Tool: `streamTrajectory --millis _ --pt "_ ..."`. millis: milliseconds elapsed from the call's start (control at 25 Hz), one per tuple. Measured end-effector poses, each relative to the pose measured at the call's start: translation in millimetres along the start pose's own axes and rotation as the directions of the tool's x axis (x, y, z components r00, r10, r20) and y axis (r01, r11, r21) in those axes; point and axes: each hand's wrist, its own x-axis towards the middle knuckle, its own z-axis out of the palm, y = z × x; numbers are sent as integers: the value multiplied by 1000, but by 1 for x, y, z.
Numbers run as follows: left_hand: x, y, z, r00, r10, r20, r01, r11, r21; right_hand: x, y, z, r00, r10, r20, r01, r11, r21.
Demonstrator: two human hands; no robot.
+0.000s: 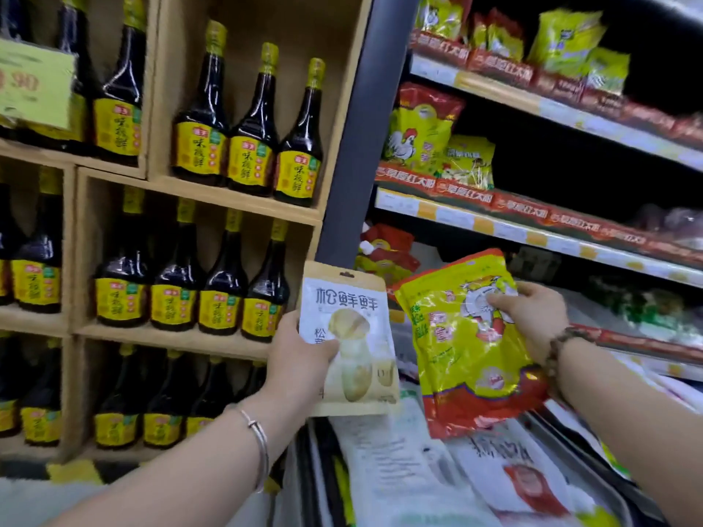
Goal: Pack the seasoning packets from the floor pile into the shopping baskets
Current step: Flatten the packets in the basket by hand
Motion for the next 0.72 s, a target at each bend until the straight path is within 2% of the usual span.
streamTrajectory --millis 80,160,280,360,440,560,680,720 --pt "14 -9 23 997 72 -16 -68 983 172 20 7 18 998 -64 3 64 988 -140" --pt "27 -21 38 996 84 -28 -70 945 319 30 19 41 993 -114 3 110 949 -294" --pt "49 -35 51 997 61 -48 -31 877 479 38 44 71 997 -71 33 79 875 -478" --pt "63 -40 55 998 47 -48 -8 788 616 42 59 87 999 -19 41 39 829 -558" --pt "70 -46 60 997 46 -62 8 735 678 45 69 99 999 26 26 -4 794 -608" --pt "68 -56 66 998 24 -66 27 737 675 43 87 106 995 93 32 -47 734 -677" --pt "69 -61 68 998 37 53 -64 580 812 41 103 107 973 210 93 -84 704 -705" --pt "69 -59 68 990 53 132 -141 508 850 39 105 107 966 213 149 -36 680 -732"
